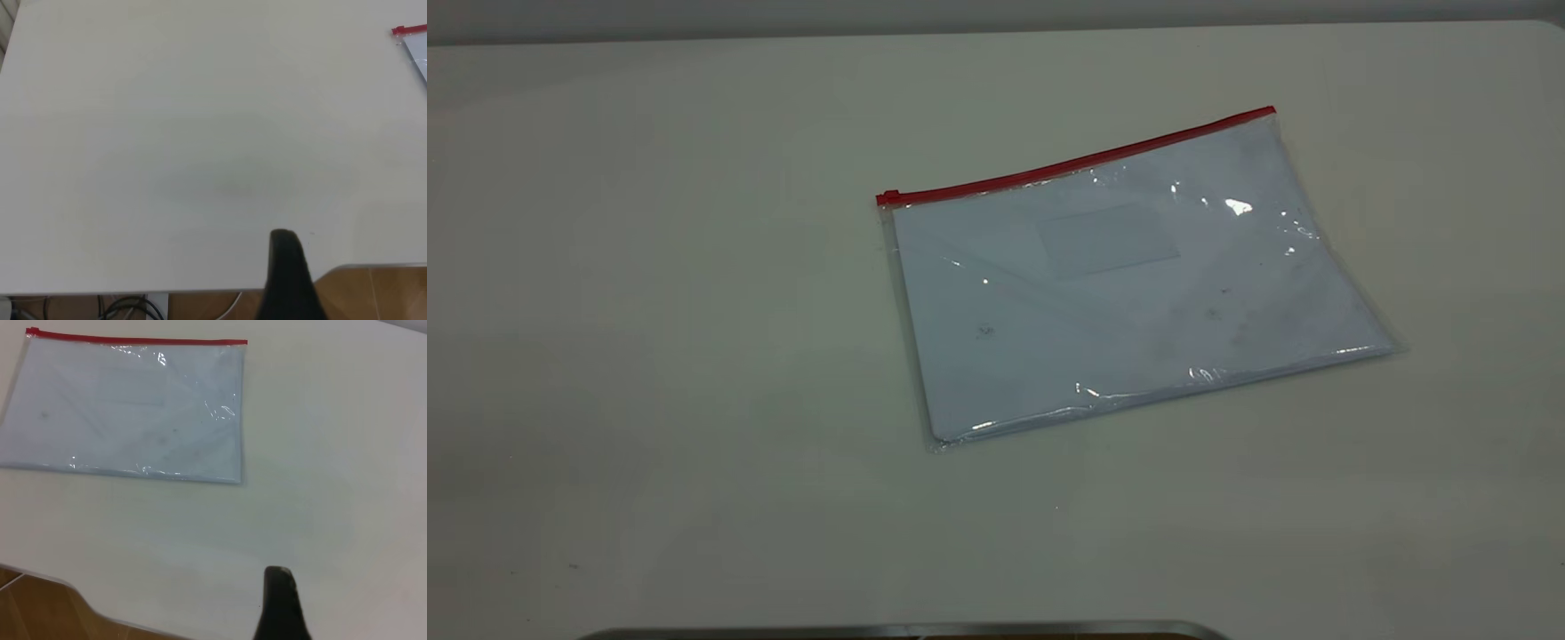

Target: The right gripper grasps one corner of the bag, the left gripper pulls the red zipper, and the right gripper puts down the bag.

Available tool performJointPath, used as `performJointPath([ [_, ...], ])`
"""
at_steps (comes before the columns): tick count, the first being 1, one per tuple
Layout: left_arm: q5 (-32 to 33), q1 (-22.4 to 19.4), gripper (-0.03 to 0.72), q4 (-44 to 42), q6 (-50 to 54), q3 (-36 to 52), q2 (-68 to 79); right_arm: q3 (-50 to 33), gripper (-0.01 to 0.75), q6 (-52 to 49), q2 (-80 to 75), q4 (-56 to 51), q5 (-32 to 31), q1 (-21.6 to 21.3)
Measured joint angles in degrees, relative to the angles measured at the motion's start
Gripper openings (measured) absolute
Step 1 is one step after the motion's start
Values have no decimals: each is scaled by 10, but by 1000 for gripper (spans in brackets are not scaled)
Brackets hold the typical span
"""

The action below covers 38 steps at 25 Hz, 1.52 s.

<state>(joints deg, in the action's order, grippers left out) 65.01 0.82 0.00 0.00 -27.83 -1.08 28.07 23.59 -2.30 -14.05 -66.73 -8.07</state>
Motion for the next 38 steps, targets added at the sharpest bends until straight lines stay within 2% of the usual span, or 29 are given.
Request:
performJointPath([
  [8, 0, 0, 581, 0, 0, 0, 0, 0, 575, 0, 2, 0, 0, 6],
  [14, 0, 0, 581, 0, 0, 0, 0, -1, 573, -41, 31, 10, 5, 64],
  [17, 0, 0, 581, 0, 0, 0, 0, -4, 564, -87, 32, 39, 11, 79],
  [23, 0, 0, 581, 0, 0, 0, 0, -4, 545, -150, 32, 95, 16, 81],
  [38, 0, 0, 581, 0, 0, 0, 0, -4, 483, -158, 32, 100, 17, 81],
])
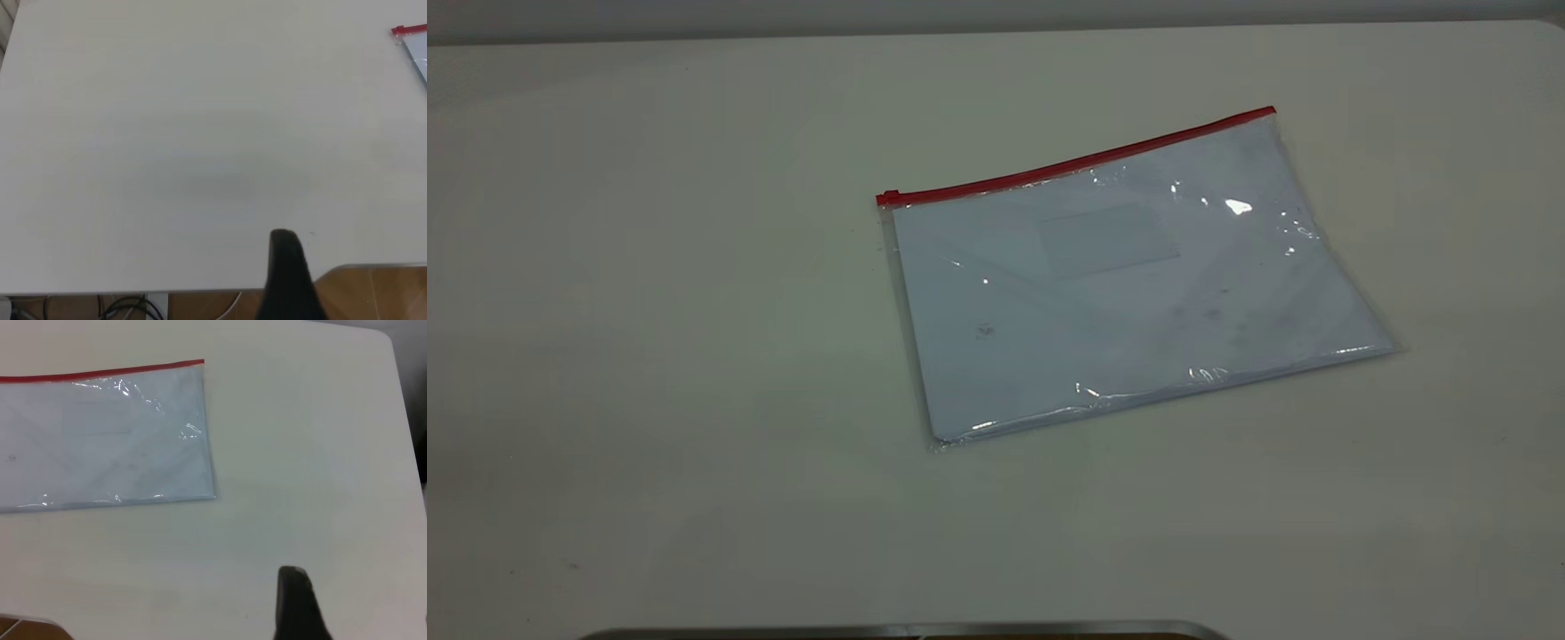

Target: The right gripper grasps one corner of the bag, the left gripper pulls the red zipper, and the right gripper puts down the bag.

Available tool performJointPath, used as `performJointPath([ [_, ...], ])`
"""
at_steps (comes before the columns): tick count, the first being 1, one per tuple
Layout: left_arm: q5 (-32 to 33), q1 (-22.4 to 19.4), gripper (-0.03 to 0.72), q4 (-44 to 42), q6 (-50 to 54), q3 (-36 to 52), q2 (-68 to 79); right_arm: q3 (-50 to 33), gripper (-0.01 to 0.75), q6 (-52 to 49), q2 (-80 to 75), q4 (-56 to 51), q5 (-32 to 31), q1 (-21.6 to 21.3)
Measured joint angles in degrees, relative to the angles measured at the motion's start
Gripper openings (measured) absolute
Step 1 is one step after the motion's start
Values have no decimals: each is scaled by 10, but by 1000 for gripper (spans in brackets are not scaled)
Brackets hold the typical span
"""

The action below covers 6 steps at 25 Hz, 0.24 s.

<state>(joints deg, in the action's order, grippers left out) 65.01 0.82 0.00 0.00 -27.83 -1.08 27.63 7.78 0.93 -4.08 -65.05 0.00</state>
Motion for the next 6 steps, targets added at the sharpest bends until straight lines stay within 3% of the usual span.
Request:
performJointPath([
  [6, 0, 0, 581, 0, 0, 0, 0, 0, 448, 0, 0, 0, 0, 0],
])
